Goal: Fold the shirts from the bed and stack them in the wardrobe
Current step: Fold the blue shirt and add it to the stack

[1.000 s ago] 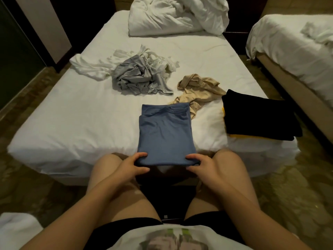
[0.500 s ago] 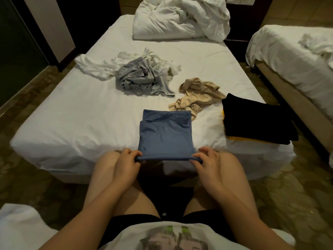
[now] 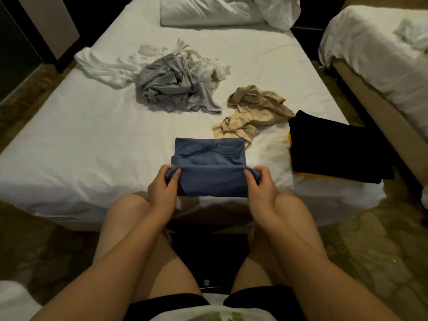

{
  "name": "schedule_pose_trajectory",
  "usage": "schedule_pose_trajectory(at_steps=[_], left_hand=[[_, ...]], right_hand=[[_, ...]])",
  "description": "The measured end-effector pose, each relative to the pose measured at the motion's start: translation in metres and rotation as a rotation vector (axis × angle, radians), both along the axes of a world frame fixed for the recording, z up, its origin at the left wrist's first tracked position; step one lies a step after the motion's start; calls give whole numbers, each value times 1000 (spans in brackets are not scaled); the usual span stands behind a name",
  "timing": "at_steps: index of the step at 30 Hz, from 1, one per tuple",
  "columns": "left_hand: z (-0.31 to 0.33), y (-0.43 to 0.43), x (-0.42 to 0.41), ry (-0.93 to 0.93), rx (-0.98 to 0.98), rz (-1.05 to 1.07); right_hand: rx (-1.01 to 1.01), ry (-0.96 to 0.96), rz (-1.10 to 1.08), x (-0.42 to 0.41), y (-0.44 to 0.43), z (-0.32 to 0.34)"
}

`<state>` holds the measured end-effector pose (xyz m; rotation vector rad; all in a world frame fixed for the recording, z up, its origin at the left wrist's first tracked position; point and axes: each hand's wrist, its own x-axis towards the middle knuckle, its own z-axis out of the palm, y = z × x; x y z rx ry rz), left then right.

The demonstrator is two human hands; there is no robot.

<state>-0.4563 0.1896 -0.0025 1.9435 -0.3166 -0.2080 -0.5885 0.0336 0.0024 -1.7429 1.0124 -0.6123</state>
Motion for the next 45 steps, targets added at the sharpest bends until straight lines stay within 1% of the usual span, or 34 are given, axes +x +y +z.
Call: schedule_pose_trajectory(at_steps=[4,7,11,14,18,22,23,24,26,28,29,30,32,34,36,39,42,45], left_hand=[[2,-35,33,-51,107,86],[-5,-57,67,-59,237,96],[-28,-80,104,-25,400,34],[-46,-95,123,-9,415,10],[-64,-102,130,-16,457,39],[-56,-103,125,-53,486,77],[-51,-101,121,-99,460,89],[-45,-99,116,-189,430,109],[-33,-98,95,-449,381,102],[-42,-102,68,-667,408,-55],[-51,-103,60,-718,457,-150],[-62,-103,56,-725,519,-228],[-78,-100,62,-684,655,-341],[-87,-96,74,-653,738,-371],[-86,-92,87,-562,767,-358],[-78,-84,102,-368,774,-301],[-69,-74,102,-243,666,-281],[-57,-62,86,-48,527,-290]], right_hand=[[-34,45,-117,49,-30,-3],[-19,123,-103,83,-58,-12],[-51,217,-85,109,-88,-33],[-81,251,-87,120,-102,-47],[-86,315,-104,129,-107,-63],[-103,321,-98,129,-106,-56],[-148,298,-115,127,-103,-53],[-227,283,-148,125,-97,-50],[-416,277,-149,123,-74,-46],[-609,293,15,123,-47,-54],[-695,336,122,124,-39,-61],[-758,404,216,123,-35,-69],[-803,552,338,121,-41,-82],[-768,639,371,118,-57,-88],[-696,686,369,116,-69,-86],[-613,746,344,112,-82,-80],[-477,667,290,102,-84,-72],[-319,549,192,88,-69,-66]])
